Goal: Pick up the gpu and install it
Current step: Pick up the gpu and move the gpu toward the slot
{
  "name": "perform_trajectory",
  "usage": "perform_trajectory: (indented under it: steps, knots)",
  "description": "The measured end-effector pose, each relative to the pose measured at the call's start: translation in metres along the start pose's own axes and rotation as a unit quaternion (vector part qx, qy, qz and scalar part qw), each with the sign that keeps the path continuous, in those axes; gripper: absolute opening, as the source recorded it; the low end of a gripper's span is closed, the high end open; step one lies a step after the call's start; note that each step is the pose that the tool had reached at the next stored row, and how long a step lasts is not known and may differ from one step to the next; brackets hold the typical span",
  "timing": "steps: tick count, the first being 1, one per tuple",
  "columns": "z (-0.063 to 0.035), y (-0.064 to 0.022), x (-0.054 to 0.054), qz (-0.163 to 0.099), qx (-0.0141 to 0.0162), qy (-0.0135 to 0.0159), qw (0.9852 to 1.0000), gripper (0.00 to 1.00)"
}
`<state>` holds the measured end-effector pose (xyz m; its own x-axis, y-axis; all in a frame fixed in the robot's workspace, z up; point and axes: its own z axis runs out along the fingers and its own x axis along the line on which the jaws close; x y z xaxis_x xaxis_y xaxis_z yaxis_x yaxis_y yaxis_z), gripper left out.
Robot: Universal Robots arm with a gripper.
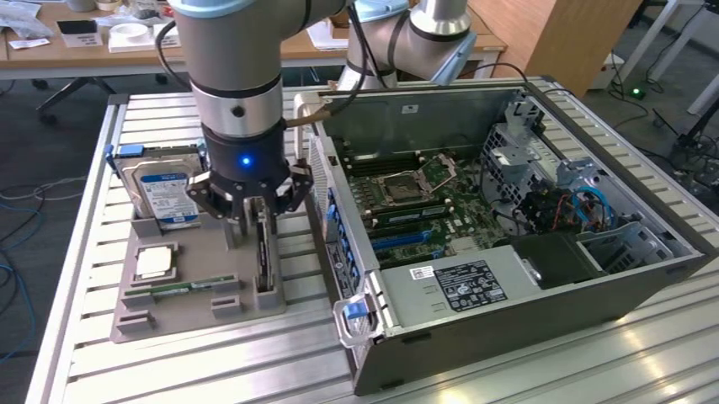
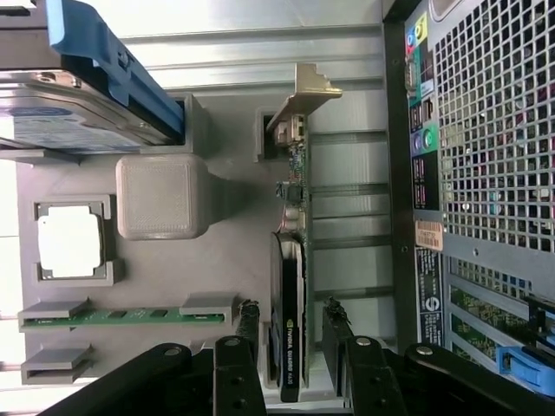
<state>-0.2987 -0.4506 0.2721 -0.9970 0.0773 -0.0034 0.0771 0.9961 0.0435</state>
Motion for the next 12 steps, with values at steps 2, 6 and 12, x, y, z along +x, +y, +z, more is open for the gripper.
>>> perform_trajectory:
  steps: [2, 6, 12]
  knots:
    - [0.0014, 0.0001, -0.001, 0.0, 0.0, 0.0004, 1.0, 0.43]
    - [0.0063, -0.0001, -0.002, 0.0, 0.0001, 0.0014, 1.0, 0.43]
    - [0.016, -0.0005, -0.003, 0.0, 0.0002, 0.0027, 1.0, 0.43]
